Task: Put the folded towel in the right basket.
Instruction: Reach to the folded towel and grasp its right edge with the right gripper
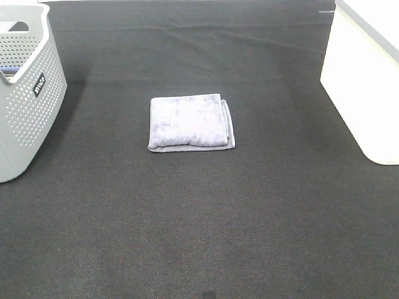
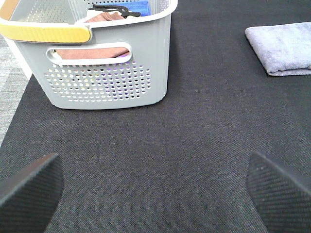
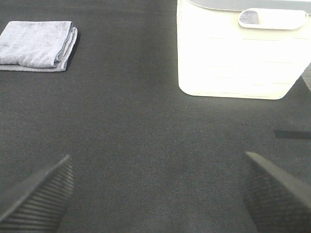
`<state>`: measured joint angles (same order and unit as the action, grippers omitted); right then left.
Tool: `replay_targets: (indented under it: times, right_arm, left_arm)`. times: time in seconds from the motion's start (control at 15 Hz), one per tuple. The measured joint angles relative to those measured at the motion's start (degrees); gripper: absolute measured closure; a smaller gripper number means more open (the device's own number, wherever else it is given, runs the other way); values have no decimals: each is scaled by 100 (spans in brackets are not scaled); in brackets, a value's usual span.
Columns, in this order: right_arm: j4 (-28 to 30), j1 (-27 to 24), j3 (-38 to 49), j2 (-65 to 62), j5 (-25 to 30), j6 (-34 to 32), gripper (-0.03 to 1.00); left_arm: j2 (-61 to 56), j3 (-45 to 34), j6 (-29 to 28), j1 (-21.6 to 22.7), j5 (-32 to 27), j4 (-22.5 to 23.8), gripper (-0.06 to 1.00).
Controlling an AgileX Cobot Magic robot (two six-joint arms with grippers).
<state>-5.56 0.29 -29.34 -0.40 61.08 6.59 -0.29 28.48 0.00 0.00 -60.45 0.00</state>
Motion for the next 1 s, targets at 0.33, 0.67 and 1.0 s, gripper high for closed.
replay_targets:
  times: [0.33, 0.67, 1.0]
  right_arm:
    - [0, 0, 0, 0, 0, 0, 10]
    - [0, 0, 0, 0, 0, 0, 10]
    - [0, 0, 0, 0, 0, 0, 10]
  left_arm:
    - [0, 0, 0, 0, 0, 0, -3]
    - [0, 0, 0, 0, 0, 0, -3]
    - [0, 0, 0, 0, 0, 0, -3]
